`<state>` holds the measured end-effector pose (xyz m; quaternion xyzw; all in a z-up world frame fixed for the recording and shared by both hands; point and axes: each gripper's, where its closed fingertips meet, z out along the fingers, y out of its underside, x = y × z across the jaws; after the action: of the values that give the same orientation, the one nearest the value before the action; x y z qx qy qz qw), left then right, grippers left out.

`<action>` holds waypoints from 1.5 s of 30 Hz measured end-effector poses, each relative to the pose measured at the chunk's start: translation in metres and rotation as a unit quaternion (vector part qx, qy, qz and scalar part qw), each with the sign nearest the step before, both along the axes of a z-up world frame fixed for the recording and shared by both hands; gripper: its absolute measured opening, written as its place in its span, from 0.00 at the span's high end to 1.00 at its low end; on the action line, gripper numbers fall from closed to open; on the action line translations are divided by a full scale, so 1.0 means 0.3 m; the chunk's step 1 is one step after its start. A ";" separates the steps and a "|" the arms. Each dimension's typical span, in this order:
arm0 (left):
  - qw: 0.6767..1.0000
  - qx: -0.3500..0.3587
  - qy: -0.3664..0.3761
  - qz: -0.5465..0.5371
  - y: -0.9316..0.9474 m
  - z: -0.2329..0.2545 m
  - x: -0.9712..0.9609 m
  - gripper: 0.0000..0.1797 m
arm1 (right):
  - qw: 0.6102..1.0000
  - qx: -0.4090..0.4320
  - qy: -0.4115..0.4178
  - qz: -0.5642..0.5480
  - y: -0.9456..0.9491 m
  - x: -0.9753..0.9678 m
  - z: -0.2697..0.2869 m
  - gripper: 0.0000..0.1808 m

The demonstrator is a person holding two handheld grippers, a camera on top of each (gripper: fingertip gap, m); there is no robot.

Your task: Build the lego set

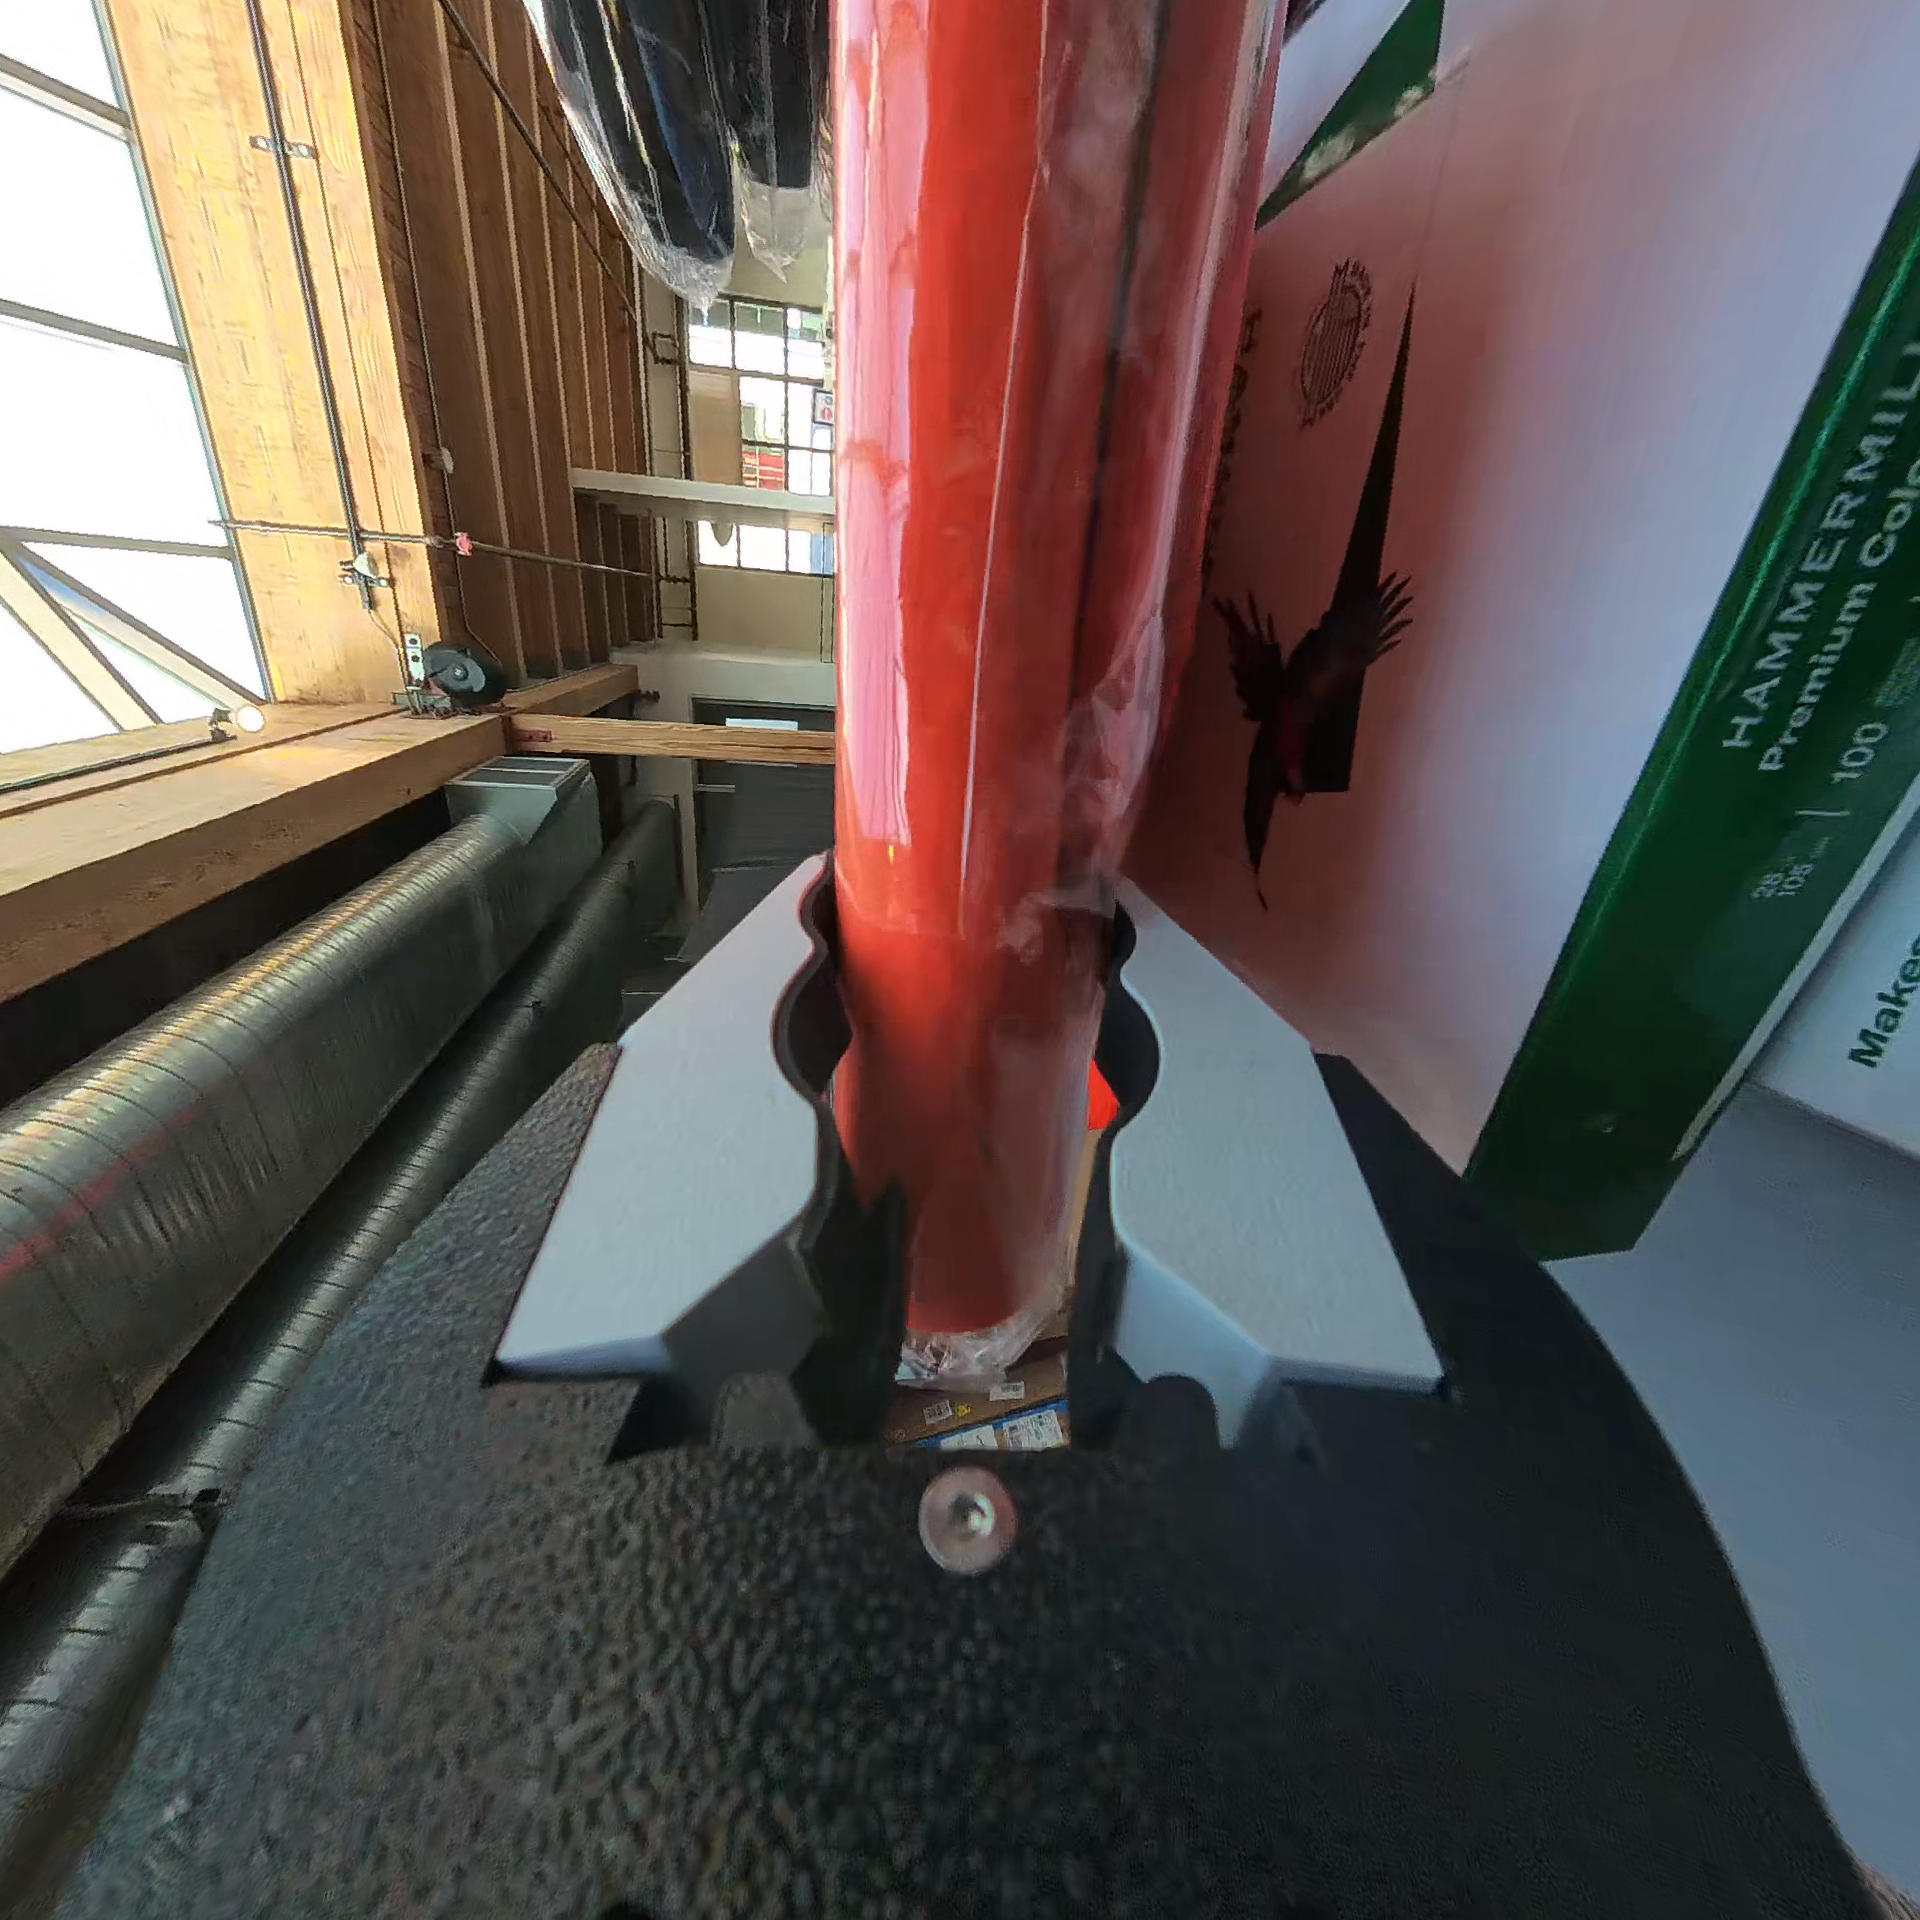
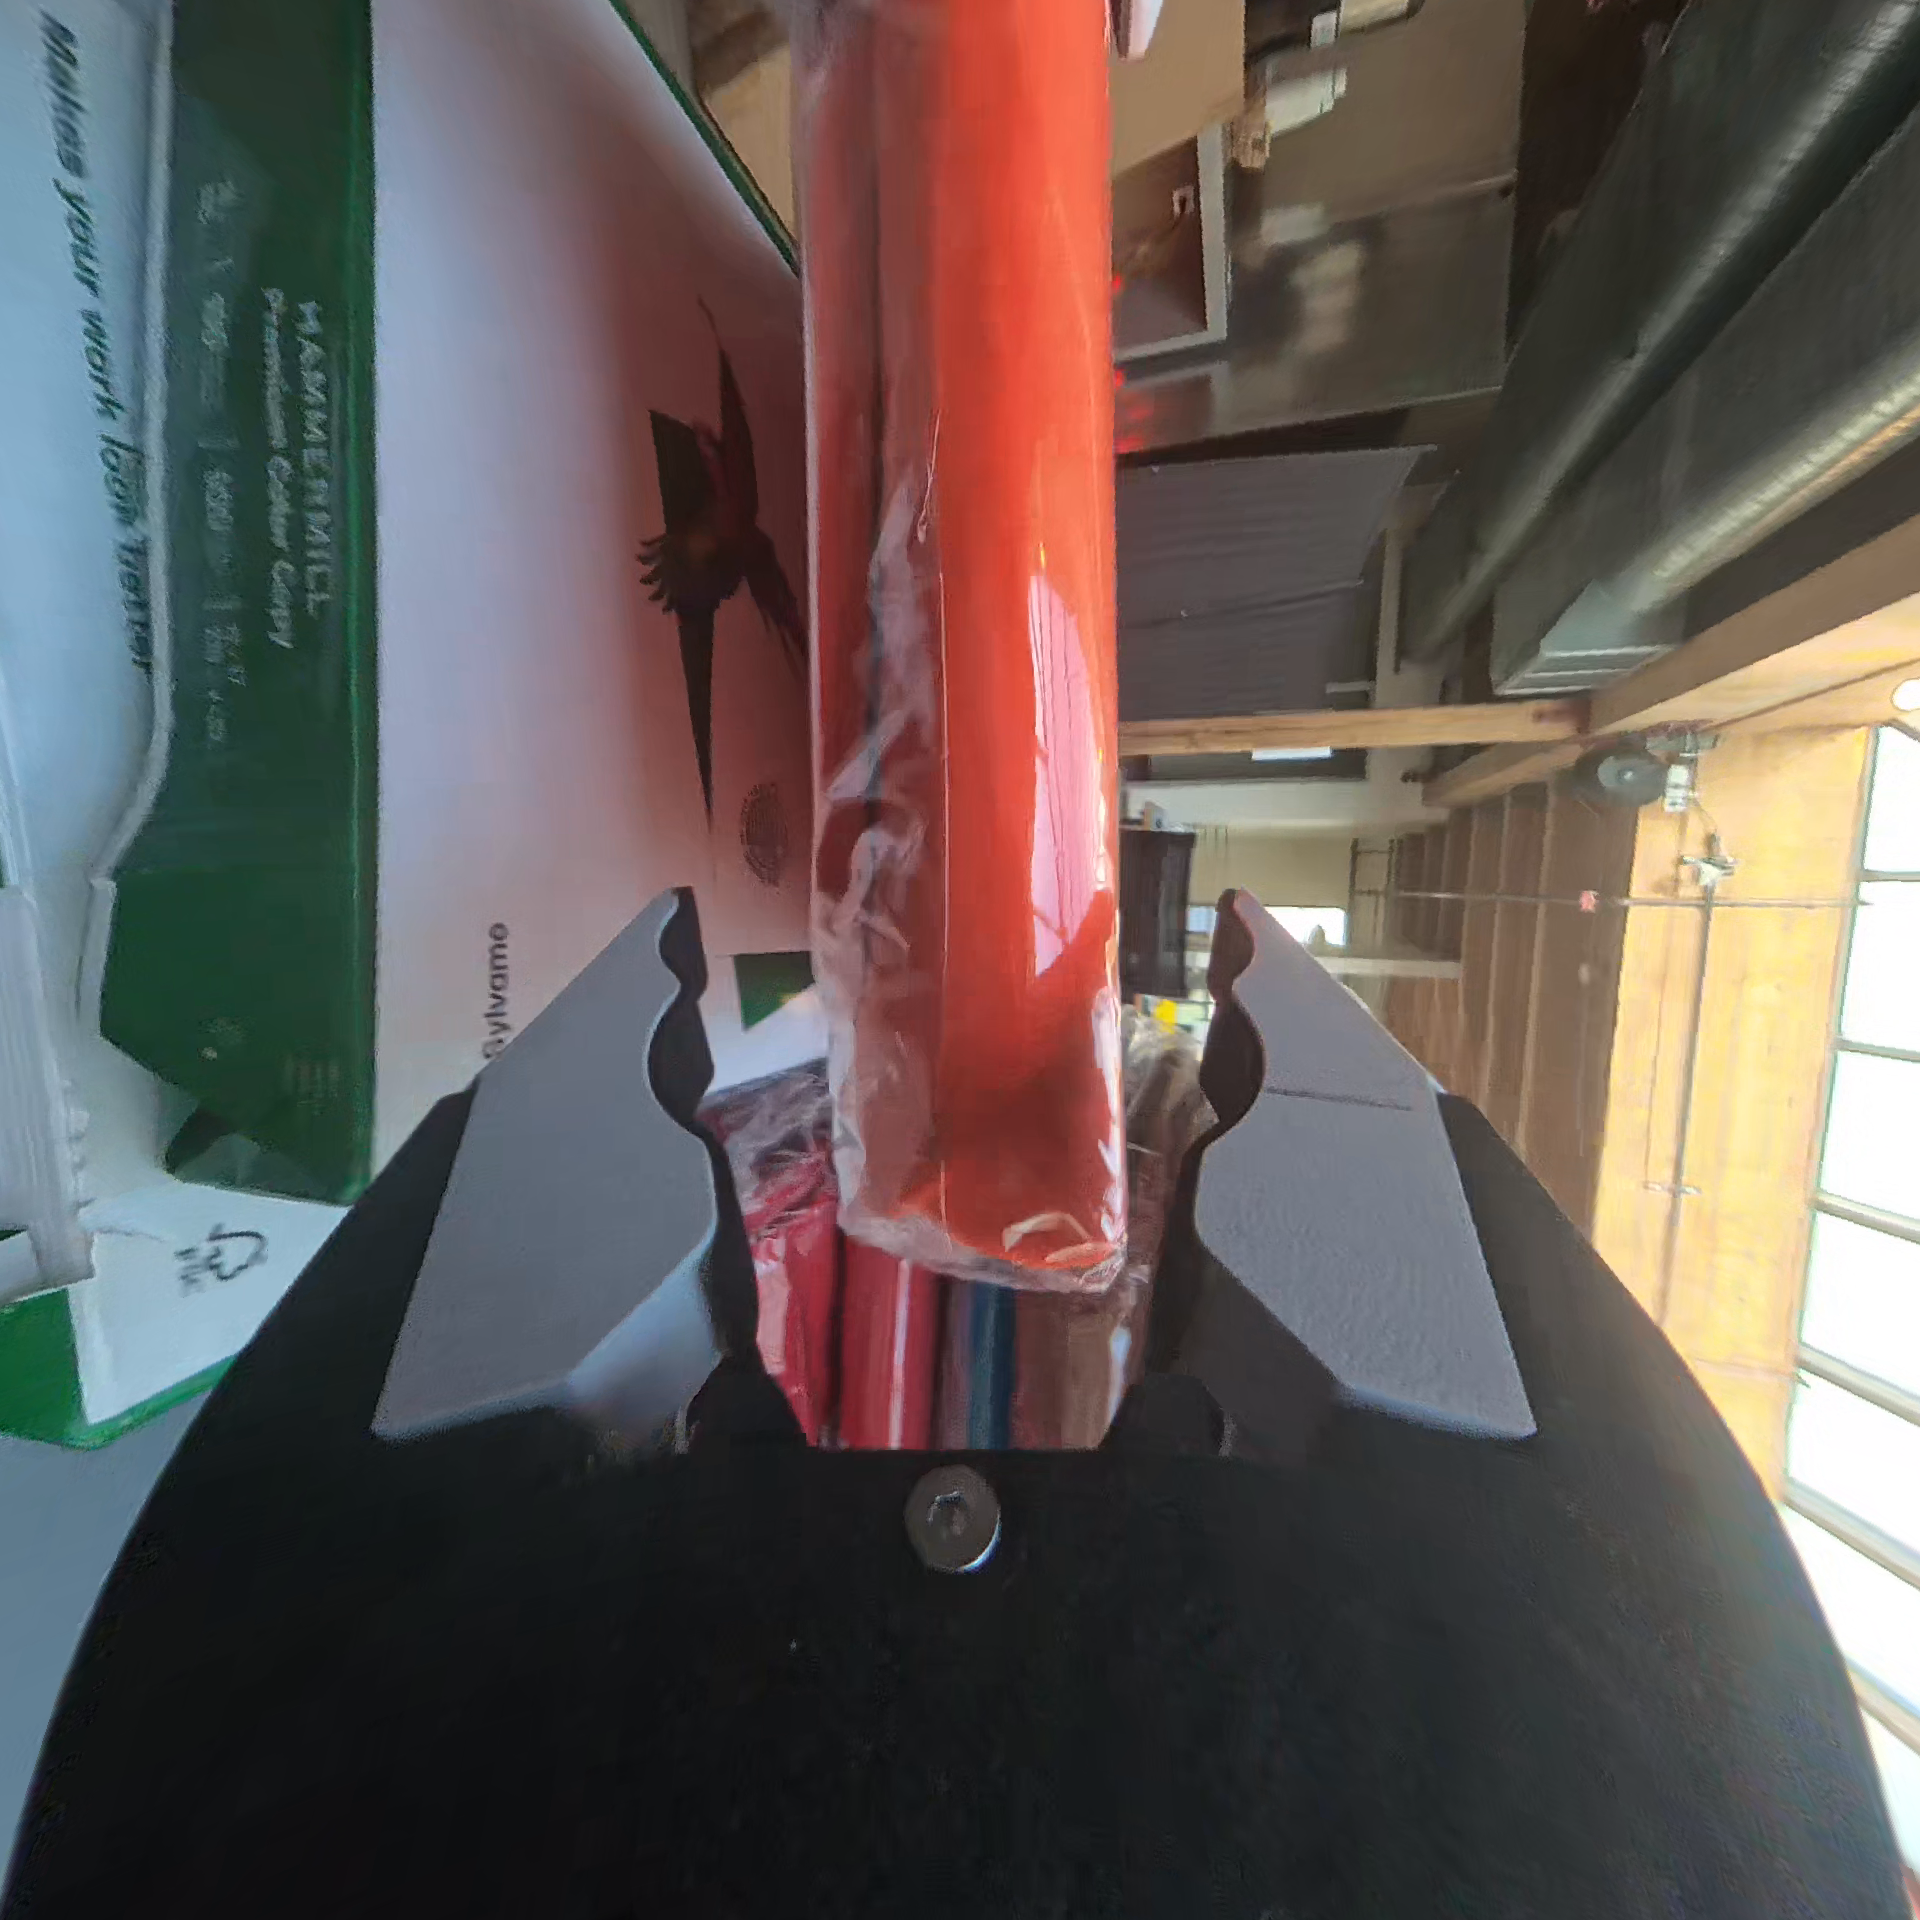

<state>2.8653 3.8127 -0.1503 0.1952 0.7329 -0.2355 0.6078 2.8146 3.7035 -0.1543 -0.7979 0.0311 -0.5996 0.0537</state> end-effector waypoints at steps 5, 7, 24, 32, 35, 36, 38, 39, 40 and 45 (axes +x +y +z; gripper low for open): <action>0.999 -0.033 -0.019 0.002 0.001 0.067 -0.054 0.74 | 0.993 -0.086 -0.078 -0.015 -0.007 0.017 0.091 0.70; 0.998 -0.055 -0.036 -0.001 0.003 0.116 -0.095 0.74 | 0.989 -0.086 -0.120 -0.014 -0.010 0.006 0.162 0.70; 0.932 -0.203 -0.293 -0.071 -0.574 0.658 -0.379 0.74 | 0.888 -0.143 -0.429 -0.086 -0.547 -0.286 0.822 0.69; 0.975 -0.130 -0.176 -0.039 -0.986 0.644 -0.212 0.72 | 0.934 -0.125 -0.306 -0.135 -0.974 -0.183 0.744 0.67; 0.995 -0.072 -0.072 0.004 -1.038 0.544 -0.134 0.72 | 0.976 -0.058 -0.177 -0.111 -0.997 -0.148 0.606 0.58; 0.996 -0.062 -0.065 0.024 -1.042 0.531 -0.118 0.72 | 0.983 -0.031 -0.159 -0.089 -0.975 -0.155 0.589 0.56; 0.996 -0.064 -0.046 0.045 -1.059 0.523 -0.106 0.73 | 0.988 0.024 -0.152 -0.024 -0.899 -0.205 0.597 0.56; 0.997 -0.065 -0.025 0.037 -1.076 0.514 -0.113 0.72 | 0.987 0.050 -0.153 0.007 -0.860 -0.241 0.610 0.56; 0.997 -0.077 0.001 0.016 -1.099 0.509 -0.132 0.70 | 0.985 0.072 -0.155 0.031 -0.831 -0.280 0.622 0.56; 0.950 -0.225 0.084 -0.200 -1.122 0.632 -0.416 0.46 | 0.968 0.139 -0.198 0.068 -0.829 -0.467 0.628 0.56</action>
<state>2.7404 3.4760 0.0394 0.1756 0.6551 -0.5262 0.5129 2.6746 3.4548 0.0340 -0.6483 0.0485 -0.7304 0.2094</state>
